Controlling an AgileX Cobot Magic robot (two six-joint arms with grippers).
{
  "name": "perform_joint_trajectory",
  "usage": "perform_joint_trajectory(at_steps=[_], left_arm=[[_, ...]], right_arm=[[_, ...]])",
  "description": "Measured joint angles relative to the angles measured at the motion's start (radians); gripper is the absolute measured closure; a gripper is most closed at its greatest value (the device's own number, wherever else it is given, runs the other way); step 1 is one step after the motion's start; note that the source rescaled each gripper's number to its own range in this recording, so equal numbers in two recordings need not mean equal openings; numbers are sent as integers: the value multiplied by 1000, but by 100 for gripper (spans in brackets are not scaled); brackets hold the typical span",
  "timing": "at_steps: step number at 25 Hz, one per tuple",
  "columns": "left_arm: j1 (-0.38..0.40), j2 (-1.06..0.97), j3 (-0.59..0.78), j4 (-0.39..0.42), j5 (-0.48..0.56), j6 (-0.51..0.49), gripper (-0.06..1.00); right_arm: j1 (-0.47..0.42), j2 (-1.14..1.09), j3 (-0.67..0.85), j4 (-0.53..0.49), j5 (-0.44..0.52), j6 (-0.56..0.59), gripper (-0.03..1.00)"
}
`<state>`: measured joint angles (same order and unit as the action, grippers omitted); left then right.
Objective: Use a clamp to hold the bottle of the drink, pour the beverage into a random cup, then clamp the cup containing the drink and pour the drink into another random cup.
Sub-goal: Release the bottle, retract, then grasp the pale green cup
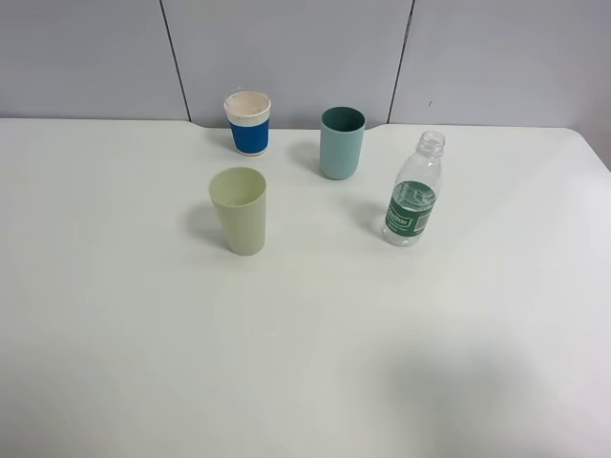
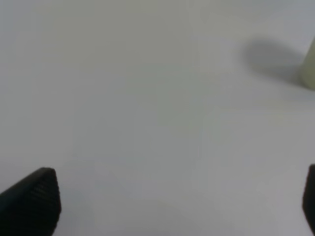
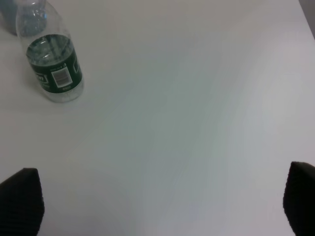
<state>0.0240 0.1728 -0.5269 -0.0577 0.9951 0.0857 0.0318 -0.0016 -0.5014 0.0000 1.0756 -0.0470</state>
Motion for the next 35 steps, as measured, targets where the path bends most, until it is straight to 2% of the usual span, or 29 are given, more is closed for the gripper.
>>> perform_joint_trajectory(at_steps=[3,5,9,13,17,21,26,35], left_arm=[[-1,116,-1,-17,-77,47,-6],[-31,190,-1,-22,-119,68,-6],[-147,336,-1,4,-170,79,-6],[-280,470,-1,58,-182,79,-6],[-409,574,-1,71,-197,79,-6],[-496,651,11,78,-245,79,-6],[-535,736,116,58,-419,80,-6],[-536,927,248,-7,-902,80,-6]], right_arm=[[0,0,0,0,0,0,3],[0,0,0,0,0,0,3],[0,0,0,0,0,0,3],[0,0,0,0,0,0,3],[0,0,0,0,0,0,3],[0,0,0,0,0,0,3],[0,0,0,0,0,0,3],[0,0,0,0,0,0,3]])
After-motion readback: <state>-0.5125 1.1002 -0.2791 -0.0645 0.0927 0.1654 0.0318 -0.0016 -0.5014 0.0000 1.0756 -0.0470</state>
